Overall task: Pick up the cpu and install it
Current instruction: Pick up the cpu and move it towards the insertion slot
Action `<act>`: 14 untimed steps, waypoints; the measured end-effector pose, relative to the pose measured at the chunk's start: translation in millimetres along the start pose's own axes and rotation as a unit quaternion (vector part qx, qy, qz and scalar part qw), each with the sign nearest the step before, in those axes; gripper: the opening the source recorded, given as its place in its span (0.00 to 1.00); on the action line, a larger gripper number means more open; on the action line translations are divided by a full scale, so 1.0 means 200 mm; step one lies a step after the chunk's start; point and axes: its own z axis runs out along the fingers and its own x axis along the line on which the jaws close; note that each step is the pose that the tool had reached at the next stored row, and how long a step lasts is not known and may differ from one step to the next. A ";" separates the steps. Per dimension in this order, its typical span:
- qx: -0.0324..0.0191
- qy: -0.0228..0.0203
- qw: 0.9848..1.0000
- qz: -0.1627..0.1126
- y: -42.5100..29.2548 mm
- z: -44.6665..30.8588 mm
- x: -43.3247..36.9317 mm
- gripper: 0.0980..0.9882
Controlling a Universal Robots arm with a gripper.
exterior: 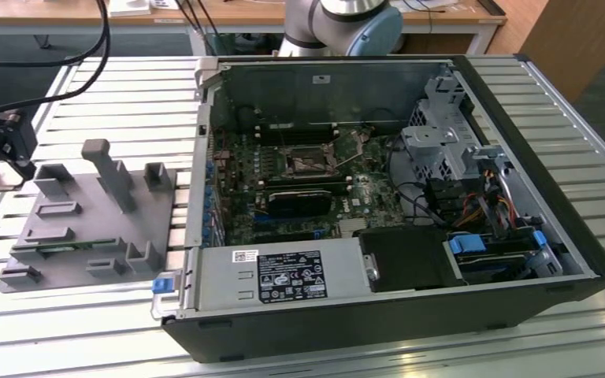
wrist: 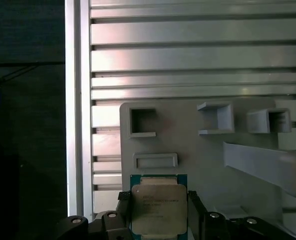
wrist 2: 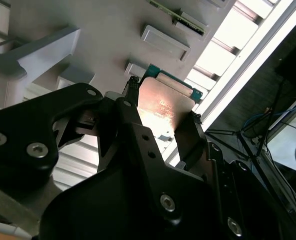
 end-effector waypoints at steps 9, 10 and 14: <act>0.000 0.000 1.000 0.000 0.003 -0.060 0.000 0.49; 0.000 0.000 1.000 0.000 0.004 -0.068 0.000 0.49; 0.000 0.000 1.000 0.000 0.005 -0.094 0.000 0.49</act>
